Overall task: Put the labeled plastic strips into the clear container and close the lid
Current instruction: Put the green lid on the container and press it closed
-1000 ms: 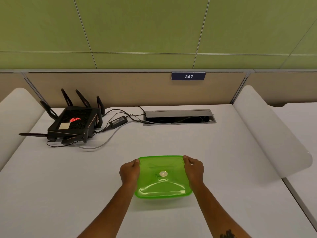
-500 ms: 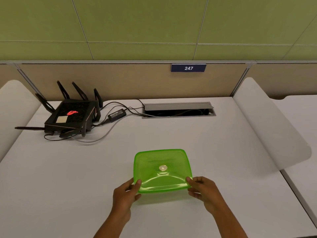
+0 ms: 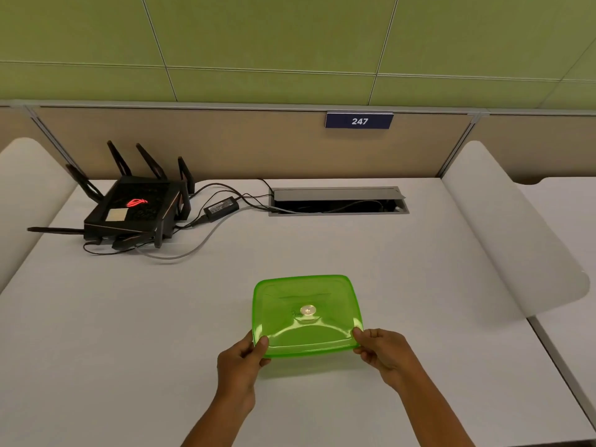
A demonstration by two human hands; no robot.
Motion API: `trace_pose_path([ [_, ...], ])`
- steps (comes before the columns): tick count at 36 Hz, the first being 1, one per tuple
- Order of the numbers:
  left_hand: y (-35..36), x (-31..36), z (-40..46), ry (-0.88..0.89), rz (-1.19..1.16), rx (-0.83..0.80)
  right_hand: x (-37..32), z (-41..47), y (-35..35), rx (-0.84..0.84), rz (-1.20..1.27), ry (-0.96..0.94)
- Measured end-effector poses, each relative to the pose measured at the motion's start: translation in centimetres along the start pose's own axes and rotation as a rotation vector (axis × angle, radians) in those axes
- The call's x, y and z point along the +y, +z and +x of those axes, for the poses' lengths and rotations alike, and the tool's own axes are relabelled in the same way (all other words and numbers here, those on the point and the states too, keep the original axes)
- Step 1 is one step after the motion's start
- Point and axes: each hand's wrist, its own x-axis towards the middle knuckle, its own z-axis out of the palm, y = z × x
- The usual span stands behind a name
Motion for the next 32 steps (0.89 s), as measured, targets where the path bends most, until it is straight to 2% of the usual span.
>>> trace_pose_path([
  [10,0.5,-0.2,0.2,0.051,0.068,0.020,-0.2,-0.1,0.3,-0.003,-0.015,-0.001],
  [19,0.8,0.9,1.3,0.023,-0.008,-0.043,-1.6,0.3,0.2,-0.036,-0.016,-0.100],
  [32,6.0,8.3,10.4,0.098,0.072,-0.135,-9.0,6.4,4.4,0.018,-0.020,-0.212],
])
